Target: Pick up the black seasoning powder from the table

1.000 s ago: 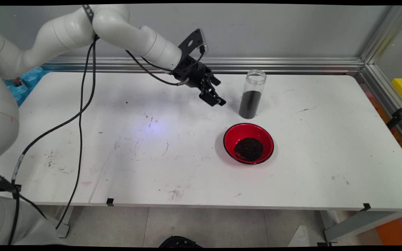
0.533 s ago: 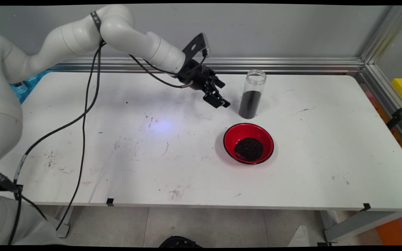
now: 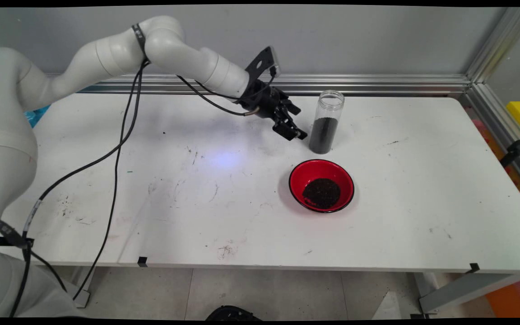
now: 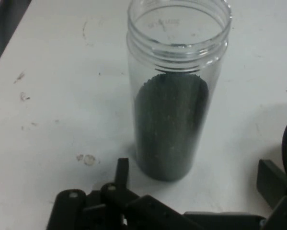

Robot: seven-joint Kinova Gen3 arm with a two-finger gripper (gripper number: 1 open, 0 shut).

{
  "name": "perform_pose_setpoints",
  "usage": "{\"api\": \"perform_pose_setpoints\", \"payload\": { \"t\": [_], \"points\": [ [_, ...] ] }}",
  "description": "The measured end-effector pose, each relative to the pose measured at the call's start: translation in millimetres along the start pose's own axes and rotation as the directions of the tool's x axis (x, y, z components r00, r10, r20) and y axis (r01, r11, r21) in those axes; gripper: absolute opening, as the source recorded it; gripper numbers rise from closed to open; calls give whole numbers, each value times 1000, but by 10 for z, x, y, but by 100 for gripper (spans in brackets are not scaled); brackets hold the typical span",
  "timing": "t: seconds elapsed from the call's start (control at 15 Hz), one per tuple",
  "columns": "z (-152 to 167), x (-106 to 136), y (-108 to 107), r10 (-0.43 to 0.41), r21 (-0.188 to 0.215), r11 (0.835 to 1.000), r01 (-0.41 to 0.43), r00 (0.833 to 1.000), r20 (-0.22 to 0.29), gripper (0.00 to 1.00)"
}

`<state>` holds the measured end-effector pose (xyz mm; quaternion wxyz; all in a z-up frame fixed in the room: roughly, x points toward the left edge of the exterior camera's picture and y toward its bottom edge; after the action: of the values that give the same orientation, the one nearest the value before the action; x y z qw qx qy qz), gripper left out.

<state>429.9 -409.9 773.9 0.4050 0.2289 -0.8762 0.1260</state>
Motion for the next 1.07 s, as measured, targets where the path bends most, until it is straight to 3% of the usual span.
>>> {"api": "perform_pose_setpoints", "payload": {
  "t": [1.07],
  "points": [
    [425, -55, -37, -8, -5, 1000, 8, 1000, -27, 100]
  ]
}}
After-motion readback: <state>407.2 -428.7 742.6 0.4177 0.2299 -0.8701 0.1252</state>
